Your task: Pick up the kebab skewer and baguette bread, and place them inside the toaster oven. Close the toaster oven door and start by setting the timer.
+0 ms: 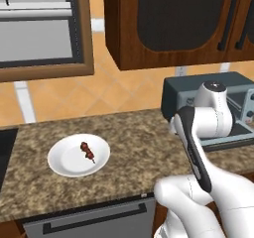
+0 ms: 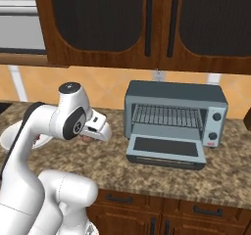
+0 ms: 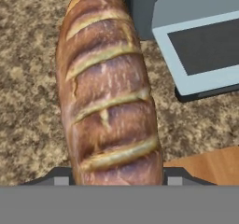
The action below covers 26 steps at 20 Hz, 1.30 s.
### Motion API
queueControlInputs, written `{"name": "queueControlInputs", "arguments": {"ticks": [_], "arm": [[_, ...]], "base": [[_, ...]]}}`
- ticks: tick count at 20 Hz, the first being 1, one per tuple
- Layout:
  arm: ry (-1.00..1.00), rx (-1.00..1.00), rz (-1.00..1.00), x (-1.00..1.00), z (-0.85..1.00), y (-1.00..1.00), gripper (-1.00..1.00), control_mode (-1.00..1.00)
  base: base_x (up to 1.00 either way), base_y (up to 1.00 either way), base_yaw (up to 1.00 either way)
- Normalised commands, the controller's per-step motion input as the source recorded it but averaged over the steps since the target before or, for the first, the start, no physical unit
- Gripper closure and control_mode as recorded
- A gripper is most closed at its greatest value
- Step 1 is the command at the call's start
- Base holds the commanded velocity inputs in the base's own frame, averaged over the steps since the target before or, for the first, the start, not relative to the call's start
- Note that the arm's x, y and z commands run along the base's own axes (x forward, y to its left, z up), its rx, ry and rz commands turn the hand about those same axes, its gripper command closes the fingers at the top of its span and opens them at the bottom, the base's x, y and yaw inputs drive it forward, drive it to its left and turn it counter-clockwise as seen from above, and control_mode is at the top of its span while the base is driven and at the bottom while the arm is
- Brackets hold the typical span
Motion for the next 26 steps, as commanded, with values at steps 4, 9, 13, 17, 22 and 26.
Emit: {"name": "queueControlInputs", "arguments": {"ticks": [4, 9, 13, 17, 22, 26], "arm": [[0.00, 0.00, 0.00, 0.00, 0.00, 0.00, 1.00, 1.00], [0.00, 0.00, 0.00, 0.00, 0.00, 0.00, 1.00, 1.00], [0.00, 0.00, 0.00, 0.00, 0.00, 0.00, 1.00, 1.00], [0.00, 0.00, 0.00, 0.00, 0.00, 0.00, 1.00, 1.00], [0.00, 0.00, 0.00, 0.00, 0.00, 0.00, 1.00, 1.00], [0.00, 0.00, 0.00, 0.00, 0.00, 0.00, 1.00, 1.00]], "base": [[0.05, -0.54, 0.01], [0.12, -0.04, 0.03], [0.23, 0.00, 0.00], [0.03, 0.00, 0.00], [0.00, 0.00, 0.00], [0.00, 0.00, 0.00]]}}
